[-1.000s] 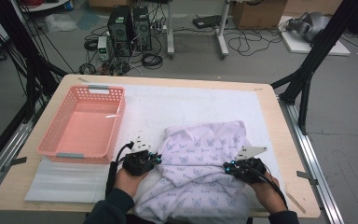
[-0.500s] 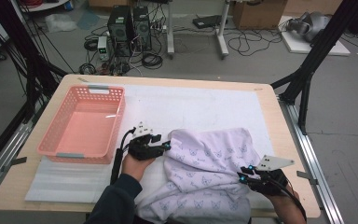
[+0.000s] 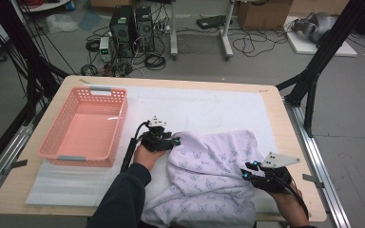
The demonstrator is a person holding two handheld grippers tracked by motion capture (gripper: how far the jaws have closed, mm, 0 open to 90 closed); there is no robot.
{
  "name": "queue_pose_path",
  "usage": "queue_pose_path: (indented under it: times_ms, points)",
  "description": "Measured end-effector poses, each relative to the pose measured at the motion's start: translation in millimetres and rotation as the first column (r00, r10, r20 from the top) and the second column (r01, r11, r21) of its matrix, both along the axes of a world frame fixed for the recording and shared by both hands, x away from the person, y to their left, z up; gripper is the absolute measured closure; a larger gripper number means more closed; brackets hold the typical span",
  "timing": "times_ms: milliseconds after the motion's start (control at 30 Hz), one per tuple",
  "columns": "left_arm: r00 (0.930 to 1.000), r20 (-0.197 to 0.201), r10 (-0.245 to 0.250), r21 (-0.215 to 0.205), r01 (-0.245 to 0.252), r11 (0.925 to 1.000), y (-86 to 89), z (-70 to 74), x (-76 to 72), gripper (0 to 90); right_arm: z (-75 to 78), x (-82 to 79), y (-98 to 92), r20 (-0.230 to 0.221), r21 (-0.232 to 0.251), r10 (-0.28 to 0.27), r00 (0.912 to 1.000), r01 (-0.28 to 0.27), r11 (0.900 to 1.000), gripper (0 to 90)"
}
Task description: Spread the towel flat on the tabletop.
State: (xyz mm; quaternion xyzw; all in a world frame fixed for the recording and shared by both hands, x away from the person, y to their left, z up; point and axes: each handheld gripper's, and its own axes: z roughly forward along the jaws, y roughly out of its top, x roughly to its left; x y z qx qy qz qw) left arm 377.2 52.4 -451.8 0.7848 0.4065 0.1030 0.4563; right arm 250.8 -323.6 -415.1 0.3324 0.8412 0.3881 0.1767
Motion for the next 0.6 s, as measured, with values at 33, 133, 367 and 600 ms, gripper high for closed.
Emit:
queue_pose_path:
  times_ms: [33, 133, 367, 600]
  points:
    - [1.0000, 0.001, -0.002, 0.023, 0.002, 0.9997, -2.5, -1.1, -0.3, 52.7, 0.1, 0.5, 0.1, -0.003, 0.003, 0.001, 1.0000, -0.001, 1.000, 64.4]
    - [0.9993, 0.013, -0.035, 0.048, 0.034, 0.9983, -4.6, -0.2, -2.5, 67.4, 0.0, 4.0, 0.4, 0.003, 0.006, -0.005, 1.0000, 0.005, 1.000, 62.9]
    - [0.9875, 0.043, 0.152, 0.111, -0.156, 0.9815, 21.2, 9.4, 2.9, 85.6, -1.6, 16.5, 3.1, 0.002, 0.011, -0.033, 0.9995, 0.033, 0.999, 54.5]
    - [0.9618, 0.038, 0.271, 0.095, -0.273, 0.9572, 46.8, 11.2, 8.9, 85.3, 0.9, 54.1, 3.9, 0.012, 0.045, -0.145, 0.9894, 0.144, 0.989, 43.0]
